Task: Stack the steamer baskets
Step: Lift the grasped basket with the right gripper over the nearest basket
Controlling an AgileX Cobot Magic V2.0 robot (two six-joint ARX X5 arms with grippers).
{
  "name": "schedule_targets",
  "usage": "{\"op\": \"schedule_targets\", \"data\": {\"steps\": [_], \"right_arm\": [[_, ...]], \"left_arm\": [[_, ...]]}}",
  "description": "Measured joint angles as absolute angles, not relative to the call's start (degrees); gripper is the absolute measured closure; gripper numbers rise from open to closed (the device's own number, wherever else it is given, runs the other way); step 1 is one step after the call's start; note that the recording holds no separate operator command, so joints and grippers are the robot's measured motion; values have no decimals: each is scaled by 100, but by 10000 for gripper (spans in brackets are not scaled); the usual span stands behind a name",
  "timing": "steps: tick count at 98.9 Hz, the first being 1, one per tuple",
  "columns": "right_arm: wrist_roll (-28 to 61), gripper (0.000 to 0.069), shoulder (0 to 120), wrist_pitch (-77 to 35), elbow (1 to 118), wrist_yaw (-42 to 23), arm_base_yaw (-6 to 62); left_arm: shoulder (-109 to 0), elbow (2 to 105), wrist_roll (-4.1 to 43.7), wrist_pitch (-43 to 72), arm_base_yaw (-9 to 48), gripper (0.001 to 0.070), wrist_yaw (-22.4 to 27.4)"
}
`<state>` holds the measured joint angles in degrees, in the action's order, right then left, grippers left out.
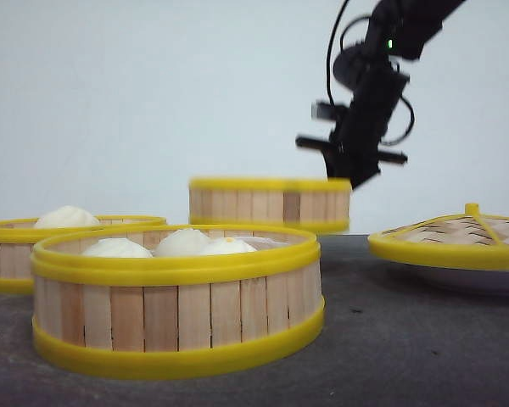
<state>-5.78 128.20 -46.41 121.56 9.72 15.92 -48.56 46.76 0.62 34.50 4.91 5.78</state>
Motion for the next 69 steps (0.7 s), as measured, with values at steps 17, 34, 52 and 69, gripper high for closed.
{"op": "schedule_targets", "data": {"steps": [17,34,52,69], "right_arm": [[-421,668,12820,-5627,12969,1098,1653],[-259,668,12619,-6442,13166,1109,1774],[-113,668,12248,-7063,13166,1094,2043],[56,668,11963,-7459,13168,1076,2427]], "left_arm": [[-4856,4676,-3,3450,491,241,578],[-4856,4676,-38,3450,491,241,578],[-4856,4676,-43,3450,491,241,578],[-4856,4676,-43,3450,491,241,578]]}}
